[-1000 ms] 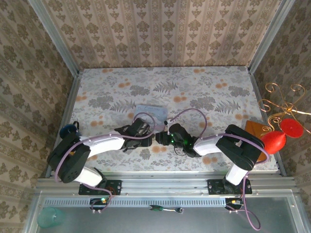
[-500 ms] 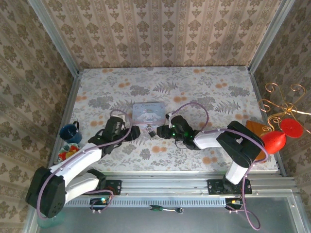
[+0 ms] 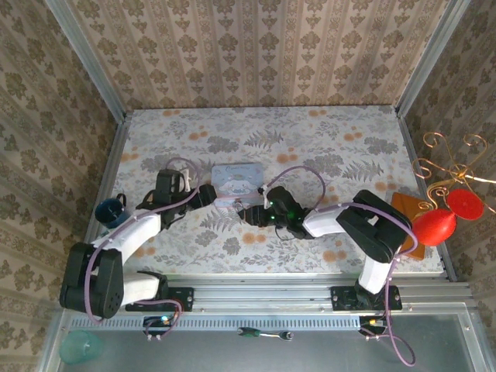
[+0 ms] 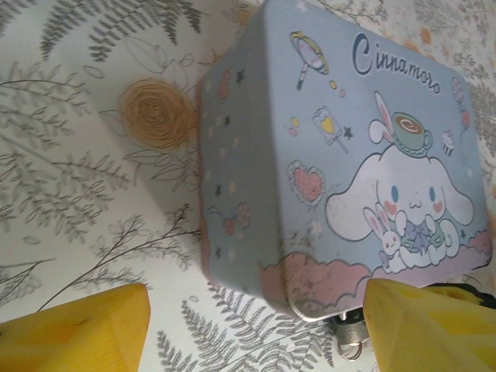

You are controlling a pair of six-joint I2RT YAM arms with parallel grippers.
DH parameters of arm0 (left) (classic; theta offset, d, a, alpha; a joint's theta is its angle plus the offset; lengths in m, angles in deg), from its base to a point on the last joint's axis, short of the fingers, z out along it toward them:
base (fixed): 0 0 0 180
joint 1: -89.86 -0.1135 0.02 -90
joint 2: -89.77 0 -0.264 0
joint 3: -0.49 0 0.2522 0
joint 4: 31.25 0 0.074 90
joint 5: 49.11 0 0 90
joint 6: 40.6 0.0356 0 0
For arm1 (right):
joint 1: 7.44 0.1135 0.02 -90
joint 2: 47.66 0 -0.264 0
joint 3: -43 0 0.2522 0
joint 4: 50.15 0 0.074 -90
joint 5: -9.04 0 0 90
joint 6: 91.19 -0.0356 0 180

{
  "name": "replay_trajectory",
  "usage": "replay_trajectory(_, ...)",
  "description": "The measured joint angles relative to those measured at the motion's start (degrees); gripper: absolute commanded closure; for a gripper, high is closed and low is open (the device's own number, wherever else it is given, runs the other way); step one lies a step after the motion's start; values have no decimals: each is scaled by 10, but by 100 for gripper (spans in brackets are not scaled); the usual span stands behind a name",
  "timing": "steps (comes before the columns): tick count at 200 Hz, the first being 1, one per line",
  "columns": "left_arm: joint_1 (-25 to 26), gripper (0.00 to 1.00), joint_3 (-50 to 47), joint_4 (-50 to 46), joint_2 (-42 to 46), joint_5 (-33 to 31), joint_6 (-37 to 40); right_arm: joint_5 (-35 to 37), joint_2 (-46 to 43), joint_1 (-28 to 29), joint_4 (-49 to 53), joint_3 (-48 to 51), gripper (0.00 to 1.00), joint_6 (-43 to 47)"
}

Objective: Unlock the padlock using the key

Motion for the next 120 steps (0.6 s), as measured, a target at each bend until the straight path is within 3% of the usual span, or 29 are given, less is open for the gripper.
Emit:
replay_trajectory(61, -6, 25, 53, 0, -72, 25, 21, -5, 27, 0, 21, -38, 65, 2)
replay_trajectory(120, -7, 26, 84, -14, -128, 12, 23, -13, 30, 0, 30, -43, 77, 11)
